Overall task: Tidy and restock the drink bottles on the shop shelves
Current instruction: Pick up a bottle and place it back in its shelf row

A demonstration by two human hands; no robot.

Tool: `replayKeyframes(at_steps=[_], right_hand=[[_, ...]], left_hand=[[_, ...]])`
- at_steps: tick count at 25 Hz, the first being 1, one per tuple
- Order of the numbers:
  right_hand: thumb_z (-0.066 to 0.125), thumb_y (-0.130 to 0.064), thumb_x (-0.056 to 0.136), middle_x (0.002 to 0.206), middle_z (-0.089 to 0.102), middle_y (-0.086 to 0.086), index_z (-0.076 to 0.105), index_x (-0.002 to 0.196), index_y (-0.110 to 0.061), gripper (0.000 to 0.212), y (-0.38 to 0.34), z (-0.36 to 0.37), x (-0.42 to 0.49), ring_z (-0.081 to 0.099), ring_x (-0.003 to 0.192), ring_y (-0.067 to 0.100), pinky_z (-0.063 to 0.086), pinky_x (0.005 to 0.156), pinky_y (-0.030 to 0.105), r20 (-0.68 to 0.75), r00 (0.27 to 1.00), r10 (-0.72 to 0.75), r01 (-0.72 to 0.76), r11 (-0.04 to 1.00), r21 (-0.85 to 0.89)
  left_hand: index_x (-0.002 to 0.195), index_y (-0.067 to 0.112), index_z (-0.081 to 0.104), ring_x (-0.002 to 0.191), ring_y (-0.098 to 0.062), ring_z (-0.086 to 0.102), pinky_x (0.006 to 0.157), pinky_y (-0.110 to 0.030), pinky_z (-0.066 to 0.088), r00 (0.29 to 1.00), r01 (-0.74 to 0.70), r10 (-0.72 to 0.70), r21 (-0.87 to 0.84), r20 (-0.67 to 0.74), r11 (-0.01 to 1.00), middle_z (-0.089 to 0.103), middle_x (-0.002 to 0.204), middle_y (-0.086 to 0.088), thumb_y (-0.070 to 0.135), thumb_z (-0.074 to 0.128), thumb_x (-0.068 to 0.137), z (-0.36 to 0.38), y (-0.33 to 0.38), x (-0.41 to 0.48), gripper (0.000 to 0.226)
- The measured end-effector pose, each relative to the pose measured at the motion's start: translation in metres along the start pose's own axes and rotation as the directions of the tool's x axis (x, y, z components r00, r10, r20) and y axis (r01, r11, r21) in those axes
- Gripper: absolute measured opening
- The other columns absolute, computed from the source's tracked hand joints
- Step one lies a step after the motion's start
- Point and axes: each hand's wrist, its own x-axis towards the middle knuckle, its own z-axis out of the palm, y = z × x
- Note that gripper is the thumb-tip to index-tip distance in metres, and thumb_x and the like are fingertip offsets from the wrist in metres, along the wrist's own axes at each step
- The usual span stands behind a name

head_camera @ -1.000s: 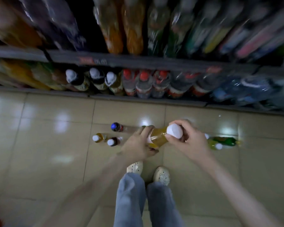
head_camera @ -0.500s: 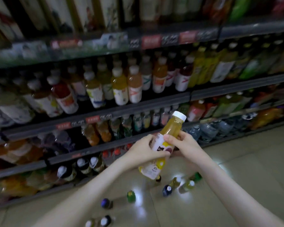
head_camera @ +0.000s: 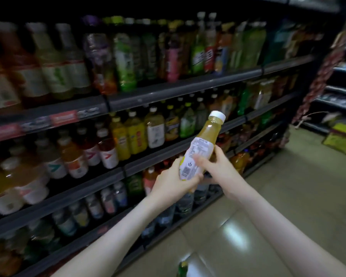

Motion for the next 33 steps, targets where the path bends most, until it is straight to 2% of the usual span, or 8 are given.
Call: replayKeyframes(at_steps=[3, 6, 16, 20, 22, 26, 30, 33], right_hand=[[0.078, -0.037, 0.076, 0.108, 0.070, 0.003, 0.051, 0.122, -0.023, 0.055, -0.018, -0.078, 0.044, 0.072, 0.089, 0.017, 0.060, 0.066, 0.042, -0.015, 0.999, 0.035, -0.035, 0.999, -0.030], [0.070, -0.027, 0.085, 0.104, 0.072, 0.011, 0.059, 0.118, -0.011, 0.038, -0.018, -0.137, 0.095, 0.071, 0.093, 0.026, 0.058, 0.076, 0.048, 0.015, 1.000, 0.027, -0.028, 0.996, 0.081], [0.068, -0.009, 0.086, 0.110, 0.071, 0.009, 0.053, 0.119, -0.015, 0.037, -0.025, -0.372, 0.291, 0.070, 0.096, 0.024, 0.057, 0.080, 0.043, -0.206, 0.979, 0.009, 0.005, 0.998, 0.070], [0.082, -0.016, 0.073, 0.105, 0.072, 0.000, 0.054, 0.108, -0.027, 0.047, -0.022, -0.476, 0.347, 0.069, 0.092, 0.009, 0.057, 0.081, 0.031, -0.286, 0.952, -0.107, 0.061, 0.984, -0.167], [0.083, -0.022, 0.070, 0.102, 0.070, -0.013, 0.052, 0.109, -0.036, 0.052, -0.021, -0.525, 0.375, 0.064, 0.093, -0.003, 0.052, 0.077, 0.017, -0.192, 0.967, -0.165, 0.090, 0.933, -0.347], [0.083, -0.030, 0.068, 0.108, 0.065, -0.021, 0.047, 0.109, -0.044, 0.056, -0.014, -0.613, 0.444, 0.060, 0.102, -0.003, 0.050, 0.086, 0.024, 0.091, 0.988, -0.125, 0.154, 0.861, -0.485], [0.079, -0.025, 0.076, 0.130, 0.050, -0.020, 0.034, 0.129, -0.045, 0.072, -0.004, -0.677, 0.534, 0.050, 0.120, -0.001, 0.046, 0.088, 0.014, 0.322, 0.947, 0.018, 0.147, 0.863, -0.483], [0.077, -0.029, 0.079, 0.151, 0.025, -0.012, 0.007, 0.147, -0.041, 0.099, 0.012, -0.706, 0.605, 0.034, 0.136, 0.009, 0.039, 0.104, 0.027, 0.347, 0.934, 0.087, 0.132, 0.817, -0.561]], left_hand=[[0.130, 0.036, 0.035, 0.099, -0.008, 0.057, 0.076, -0.027, 0.044, 0.979, -0.116, 0.160, 0.294, -0.129, 0.949, 0.057, 0.113, 0.017, 0.058, 0.064, 0.076, 0.052, 0.049, 0.060, 0.064], [0.144, 0.029, 0.023, 0.118, -0.015, 0.051, 0.087, -0.029, 0.044, 0.955, -0.160, 0.250, 0.435, -0.158, 0.886, 0.049, 0.134, 0.010, 0.060, 0.061, 0.078, 0.090, 0.061, 0.131, 0.082], [0.148, 0.035, 0.019, 0.130, -0.007, 0.041, 0.100, -0.026, 0.038, 0.894, -0.445, 0.443, 0.256, 0.071, 0.858, 0.039, 0.145, 0.017, 0.040, 0.053, 0.085, 0.228, 0.136, 0.400, 0.072], [0.147, 0.031, 0.018, 0.127, -0.010, 0.042, 0.096, -0.032, 0.042, 0.905, -0.421, 0.418, 0.310, 0.080, 0.853, 0.043, 0.140, 0.013, 0.049, 0.052, 0.085, 0.306, 0.179, 0.490, 0.073], [0.138, 0.035, 0.028, 0.117, -0.012, 0.051, 0.089, -0.034, 0.047, 0.926, -0.374, 0.373, 0.243, 0.050, 0.895, 0.052, 0.128, 0.015, 0.050, 0.055, 0.083, 0.344, 0.201, 0.531, 0.063], [0.108, 0.032, 0.036, 0.095, -0.019, 0.062, 0.071, -0.029, 0.048, 0.981, -0.187, 0.192, 0.129, -0.028, 0.974, 0.062, 0.103, 0.012, 0.038, 0.065, 0.076, 0.409, 0.232, 0.602, 0.043], [0.107, 0.033, 0.037, 0.098, -0.012, 0.059, 0.077, -0.029, 0.048, 0.983, -0.098, 0.105, 0.057, -0.149, 0.994, 0.057, 0.105, 0.013, 0.036, 0.069, 0.077, 0.446, 0.233, 0.668, 0.044], [0.109, 0.044, 0.034, 0.103, 0.000, 0.053, 0.081, -0.019, 0.047, 0.964, -0.066, 0.063, -0.001, -0.257, 0.998, 0.054, 0.108, 0.019, 0.020, 0.070, 0.080, 0.450, 0.219, 0.721, 0.053]])
